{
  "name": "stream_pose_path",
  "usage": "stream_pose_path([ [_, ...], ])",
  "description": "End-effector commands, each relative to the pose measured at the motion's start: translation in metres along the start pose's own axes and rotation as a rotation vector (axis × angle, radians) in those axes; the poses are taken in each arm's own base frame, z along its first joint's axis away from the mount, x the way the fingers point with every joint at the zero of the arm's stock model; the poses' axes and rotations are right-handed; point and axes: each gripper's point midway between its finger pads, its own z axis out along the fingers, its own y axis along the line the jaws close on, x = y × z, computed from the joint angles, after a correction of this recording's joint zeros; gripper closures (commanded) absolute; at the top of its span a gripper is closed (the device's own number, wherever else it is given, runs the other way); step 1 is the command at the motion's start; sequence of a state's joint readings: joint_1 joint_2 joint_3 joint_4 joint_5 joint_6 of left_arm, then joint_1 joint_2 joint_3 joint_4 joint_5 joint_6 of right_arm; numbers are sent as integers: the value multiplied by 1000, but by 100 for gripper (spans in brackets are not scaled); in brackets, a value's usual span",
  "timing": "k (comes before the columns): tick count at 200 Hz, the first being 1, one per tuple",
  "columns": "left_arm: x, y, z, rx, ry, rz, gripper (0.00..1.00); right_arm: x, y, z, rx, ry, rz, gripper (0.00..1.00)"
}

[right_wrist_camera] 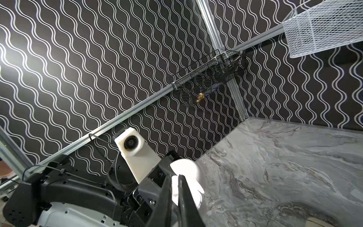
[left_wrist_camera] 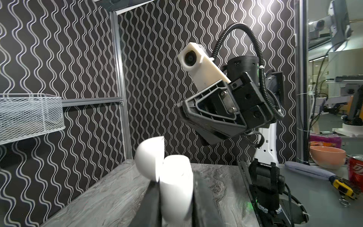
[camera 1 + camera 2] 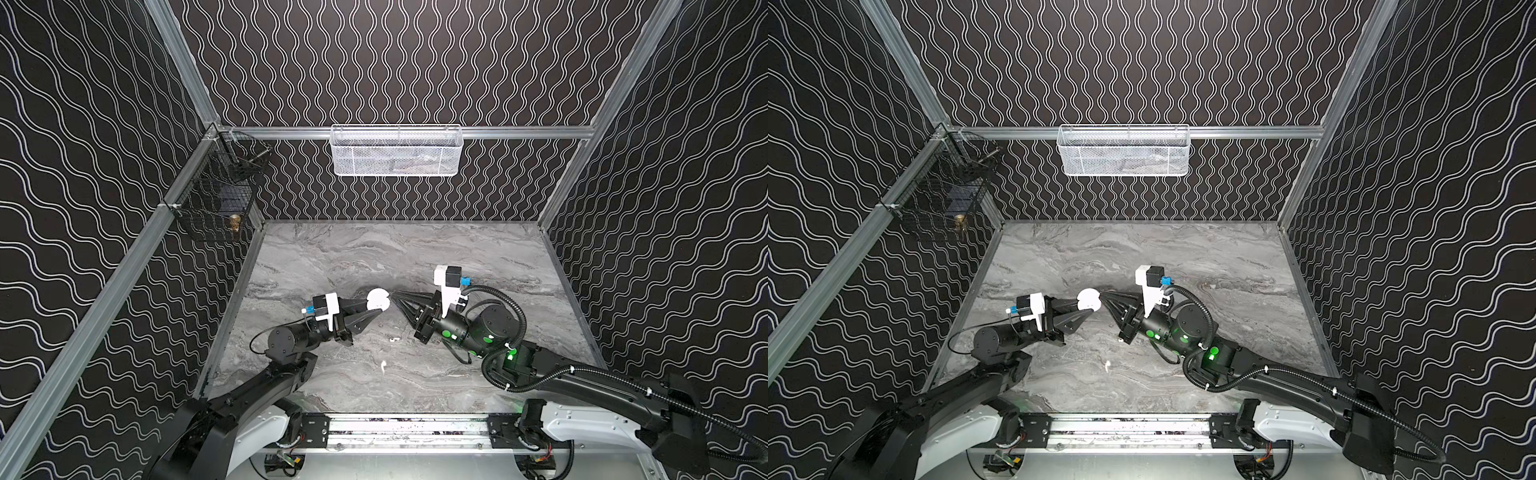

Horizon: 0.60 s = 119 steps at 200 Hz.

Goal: Insert the wireless bluetooth earbuds into the charging case

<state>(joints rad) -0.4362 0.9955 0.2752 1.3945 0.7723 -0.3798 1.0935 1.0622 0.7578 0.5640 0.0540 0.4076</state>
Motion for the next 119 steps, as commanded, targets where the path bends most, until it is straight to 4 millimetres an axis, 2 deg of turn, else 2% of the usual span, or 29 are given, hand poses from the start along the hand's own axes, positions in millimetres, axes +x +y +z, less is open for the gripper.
stream_pose_path([
  [1, 17, 35, -4, -200, 97, 3, 100, -2, -41, -12, 240, -7, 3, 77],
  [9, 21, 47, -11, -289, 118, 6, 100, 2, -60, -21, 349, 1, 5, 72],
  [21, 23, 65, -23, -409, 129, 1, 100, 14, -85, -36, 483, 35, 13, 70],
  [26, 25, 72, -29, -450, 136, -6, 100, 16, -90, -40, 507, 43, 20, 69],
  [42, 30, 96, -43, -551, 169, -59, 100, 45, -106, -56, 573, 146, 19, 66],
  [54, 32, 109, -51, -581, 172, -97, 100, 68, -108, -62, 564, 247, 15, 61],
  [81, 34, 116, -56, -573, 156, -124, 100, 134, -108, -82, 582, 549, 28, 55],
  [96, 36, 117, -56, -573, 167, -129, 100, 175, -103, -97, 608, 698, 24, 52],
  [119, 35, 116, -54, -560, 162, -125, 100, 233, -84, -113, 555, 894, 21, 45],
])
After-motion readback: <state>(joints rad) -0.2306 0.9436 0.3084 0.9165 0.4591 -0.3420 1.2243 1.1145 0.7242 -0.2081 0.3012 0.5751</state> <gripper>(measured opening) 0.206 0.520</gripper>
